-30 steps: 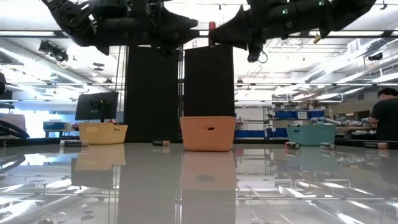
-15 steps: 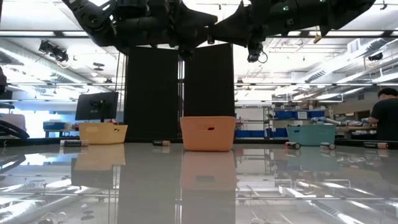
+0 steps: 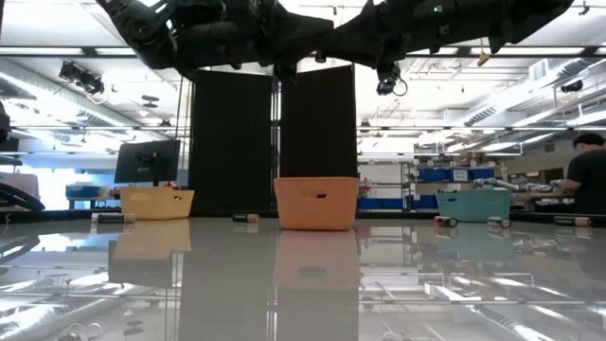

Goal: Sort batteries
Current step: Put the black-red battery into the yellow bin

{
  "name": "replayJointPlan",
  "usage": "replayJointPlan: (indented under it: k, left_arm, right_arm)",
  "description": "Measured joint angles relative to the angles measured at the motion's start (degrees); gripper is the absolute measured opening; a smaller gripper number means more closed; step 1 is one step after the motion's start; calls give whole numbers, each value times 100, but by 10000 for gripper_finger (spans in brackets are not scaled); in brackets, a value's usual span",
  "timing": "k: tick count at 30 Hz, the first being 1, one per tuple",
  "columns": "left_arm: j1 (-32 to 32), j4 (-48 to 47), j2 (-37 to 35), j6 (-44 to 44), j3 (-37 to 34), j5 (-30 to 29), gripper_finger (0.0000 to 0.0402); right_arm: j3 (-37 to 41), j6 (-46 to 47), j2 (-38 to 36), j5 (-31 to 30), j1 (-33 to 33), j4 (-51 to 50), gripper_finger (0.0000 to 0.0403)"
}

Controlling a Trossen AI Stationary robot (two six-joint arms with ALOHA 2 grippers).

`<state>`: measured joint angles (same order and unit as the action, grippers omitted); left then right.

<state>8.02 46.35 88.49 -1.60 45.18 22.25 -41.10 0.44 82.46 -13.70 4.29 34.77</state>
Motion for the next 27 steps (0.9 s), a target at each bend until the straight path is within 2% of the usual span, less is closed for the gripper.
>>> replayJointPlan:
  k: [8, 10, 13, 16, 19, 22, 24, 27]
  left_arm:
    - [-16, 55, -4, 135, 0, -34, 57]
    - [-14, -17, -38, 136, 31, -38, 57]
    - [55, -193, -204, 225, 100, 18, 57]
    - [135, -644, -526, 479, 207, 51, 57]
    - [221, -1449, -869, 788, 302, 8, 57]
    - [324, -2552, -1316, 1164, 469, -264, 57]
    - [396, -3413, -1612, 1369, 603, -680, 57]
    - [600, -4940, -2000, 1479, 741, -1414, 57]
  right_arm:
    - [0, 58, 0, -13, -2, 32, 60]
    - [0, 130, -5, -19, -4, 32, 83]
    - [-4, 179, -56, -72, -14, -90, 138]
    - [-4, 189, -159, -352, -20, -345, 184]
    - [-4, 125, -310, -541, -22, -584, 205]
    - [-4, 84, -466, -773, -20, -923, 202]
    - [-4, 84, -589, -947, -17, -1278, 184]
    - [-4, 137, -702, -1111, -17, -1884, 132]
